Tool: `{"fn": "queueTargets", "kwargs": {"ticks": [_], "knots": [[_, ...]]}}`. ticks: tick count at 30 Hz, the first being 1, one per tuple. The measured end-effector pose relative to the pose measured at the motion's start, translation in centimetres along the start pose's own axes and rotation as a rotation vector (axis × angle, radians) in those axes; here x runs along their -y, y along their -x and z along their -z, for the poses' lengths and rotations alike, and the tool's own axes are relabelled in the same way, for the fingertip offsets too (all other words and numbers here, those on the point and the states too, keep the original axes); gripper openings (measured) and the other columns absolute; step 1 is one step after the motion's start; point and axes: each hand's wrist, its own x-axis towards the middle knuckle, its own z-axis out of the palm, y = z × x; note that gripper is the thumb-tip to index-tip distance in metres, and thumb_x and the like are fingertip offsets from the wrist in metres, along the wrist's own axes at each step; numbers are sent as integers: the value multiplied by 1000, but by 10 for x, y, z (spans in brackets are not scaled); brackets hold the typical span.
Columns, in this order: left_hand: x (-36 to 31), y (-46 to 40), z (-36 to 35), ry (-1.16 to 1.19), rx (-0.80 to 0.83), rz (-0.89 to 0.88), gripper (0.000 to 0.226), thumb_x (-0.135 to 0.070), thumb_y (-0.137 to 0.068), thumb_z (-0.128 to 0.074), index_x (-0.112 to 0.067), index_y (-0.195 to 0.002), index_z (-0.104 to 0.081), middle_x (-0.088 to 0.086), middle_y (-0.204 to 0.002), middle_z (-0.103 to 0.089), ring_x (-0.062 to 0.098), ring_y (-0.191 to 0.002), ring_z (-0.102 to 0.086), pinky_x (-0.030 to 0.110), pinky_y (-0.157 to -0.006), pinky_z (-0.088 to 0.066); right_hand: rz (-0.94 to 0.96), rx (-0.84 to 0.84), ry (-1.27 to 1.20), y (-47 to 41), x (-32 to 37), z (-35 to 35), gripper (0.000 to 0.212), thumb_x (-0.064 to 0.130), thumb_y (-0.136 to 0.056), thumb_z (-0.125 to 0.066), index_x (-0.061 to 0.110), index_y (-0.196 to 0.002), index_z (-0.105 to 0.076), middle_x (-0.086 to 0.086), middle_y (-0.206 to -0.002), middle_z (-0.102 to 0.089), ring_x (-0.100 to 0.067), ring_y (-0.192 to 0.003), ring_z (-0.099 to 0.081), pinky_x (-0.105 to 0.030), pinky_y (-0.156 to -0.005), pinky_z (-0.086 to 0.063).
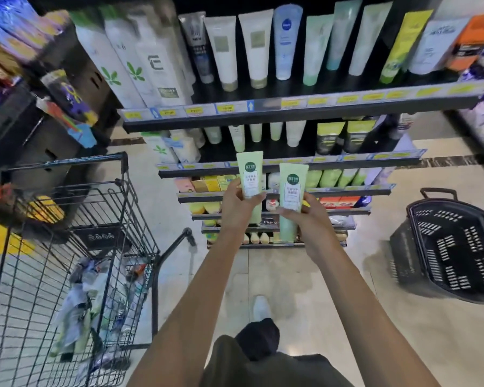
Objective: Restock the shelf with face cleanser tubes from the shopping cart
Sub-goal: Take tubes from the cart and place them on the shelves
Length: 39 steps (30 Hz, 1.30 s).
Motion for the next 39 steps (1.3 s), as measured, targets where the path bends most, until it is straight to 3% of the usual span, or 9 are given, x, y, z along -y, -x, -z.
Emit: {"fn": "queueTargets", "kwargs": {"ticks": [6,11,13,17,21,26,31,34,39], "knots": [[1,-68,-18,-190,-17,-77,37,-23,-86,-79,-19,-120,-65,-4,-105,-74,15,-95,-70,40,-84,-59,-37,-1,-2,-46,8,-6,43,0,-86,-78,15,-123,-62,-10,-110,-77,-34,-96,-76,-40,-76,-59],[-11,-116,-35,-273,-25,-128,34,-23,-89,-77,-18,-118,-59,-8,-98,-69,2,-83,-63,6,-59,-44,-29,-15,8,-78,12,-10,39,5,-86,-80,20,-118,-64,-6,-112,-77,-28,-97,-76,-45,-84,-60],[-14,-132,-40,-285,-35,-129,35,-18,-87,-78,-14,-115,-57,-6,-97,-67,7,-83,-63,12,-62,-48,-36,-9,6,-87,14,-11,40,4,-87,-78,21,-120,-62,-6,-113,-77,-29,-97,-76,-45,-89,-58],[-6,-156,-52,-340,-67,-151,34,-16,-86,-80,-11,-107,-53,-4,-97,-65,15,-88,-64,28,-70,-50,-51,-21,-9,-103,18,-10,51,-1,-87,-76,17,-131,-58,-11,-113,-77,-30,-89,-78,-39,-79,-59],[14,-164,-58,-338,-37,-172,32,-15,-88,-77,-9,-110,-55,-3,-102,-70,13,-89,-65,19,-67,-47,-68,-26,15,-117,18,-5,52,1,-86,-78,20,-130,-58,-10,-112,-78,-34,-94,-77,-52,-93,-59],[13,-181,-63,-284,-90,-222,27,-16,-90,-76,-12,-105,-53,-2,-94,-68,8,-82,-65,8,-61,-46,-66,-55,31,-122,18,4,50,6,-84,-82,25,-125,-62,-4,-111,-78,-29,-96,-77,-55,-97,-57],[8,-204,-74,-314,-118,-270,34,-24,-88,-79,-8,-106,-55,13,-88,-67,25,-76,-63,32,-63,-53,-60,-48,42,-125,19,13,56,10,-82,-83,22,-132,-59,-4,-111,-79,-30,-98,-77,-54,-98,-56],[5,-219,-78,-306,-120,-261,43,-26,-87,-80,-10,-119,-57,2,-90,-70,12,-75,-64,18,-64,-50,-56,-59,70,-125,20,17,63,19,-74,-87,23,-130,-60,-1,-111,-79,-28,-101,-76,-51,-95,-57],[12,-239,-84,-332,-126,-197,47,-24,-86,-82,-6,-121,-56,-6,-80,-65,0,-65,-61,14,-59,-48,-50,-62,83,-125,18,22,62,17,-76,-86,23,-132,-60,-2,-111,-78,-28,-99,-76,-46,-90,-56]]}}
